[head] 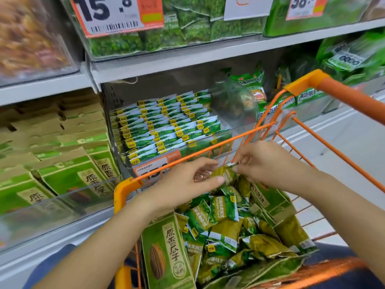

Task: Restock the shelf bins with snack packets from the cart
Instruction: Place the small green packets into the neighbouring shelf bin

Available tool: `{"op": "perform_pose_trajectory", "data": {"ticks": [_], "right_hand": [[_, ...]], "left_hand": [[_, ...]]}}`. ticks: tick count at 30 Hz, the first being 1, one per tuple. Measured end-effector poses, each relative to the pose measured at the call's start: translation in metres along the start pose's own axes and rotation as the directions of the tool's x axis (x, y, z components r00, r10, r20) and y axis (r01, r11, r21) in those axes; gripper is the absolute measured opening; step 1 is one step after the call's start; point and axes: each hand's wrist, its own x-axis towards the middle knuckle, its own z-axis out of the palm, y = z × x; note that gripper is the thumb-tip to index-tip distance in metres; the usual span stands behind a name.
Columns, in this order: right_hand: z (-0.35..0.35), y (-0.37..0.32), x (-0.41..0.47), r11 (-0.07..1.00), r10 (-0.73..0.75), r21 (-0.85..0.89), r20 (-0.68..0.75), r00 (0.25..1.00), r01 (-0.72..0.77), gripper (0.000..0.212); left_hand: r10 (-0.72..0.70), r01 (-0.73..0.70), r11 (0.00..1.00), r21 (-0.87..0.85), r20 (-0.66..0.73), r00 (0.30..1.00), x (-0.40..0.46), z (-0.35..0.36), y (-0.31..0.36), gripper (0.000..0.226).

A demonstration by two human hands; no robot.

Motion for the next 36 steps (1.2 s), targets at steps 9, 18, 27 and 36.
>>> {"op": "perform_pose_trajectory", "data": {"ticks": [9, 18, 27, 36], "right_hand": [[-0.005, -0.01, -0.007, 0.481, 0.194, 0.822, 0.24, 0.951, -0.306, 0.012], [-0.014, -0.002, 0.007, 0.403, 0.303, 0.909, -0.026, 0.953, -0.104, 0.02], [0.034, 0.012, 0.017, 0.982, 0.121, -0.13, -0.14, 0.983, -0.139, 0.068], [0.039, 0.016, 0.012, 0.97, 0.091, -0.221, -0.076, 0.993, -0.105, 0.077]], "left_hand": [[-0.047, 0.011, 0.923, -0.384, -0.085, 0.995, 0.004, -0.003, 0.016, 0.034], [-0.223, 0.064, 0.824, -0.563, -0.219, 0.95, 0.041, -0.012, 0.043, 0.038], [-0.09, 0.086, 0.996, -0.029, -0.462, 0.882, 0.124, -0.054, 0.025, 0.004], [-0.21, 0.386, 0.903, 0.188, -0.59, 0.78, 0.236, -0.083, -0.014, 0.039]]}}
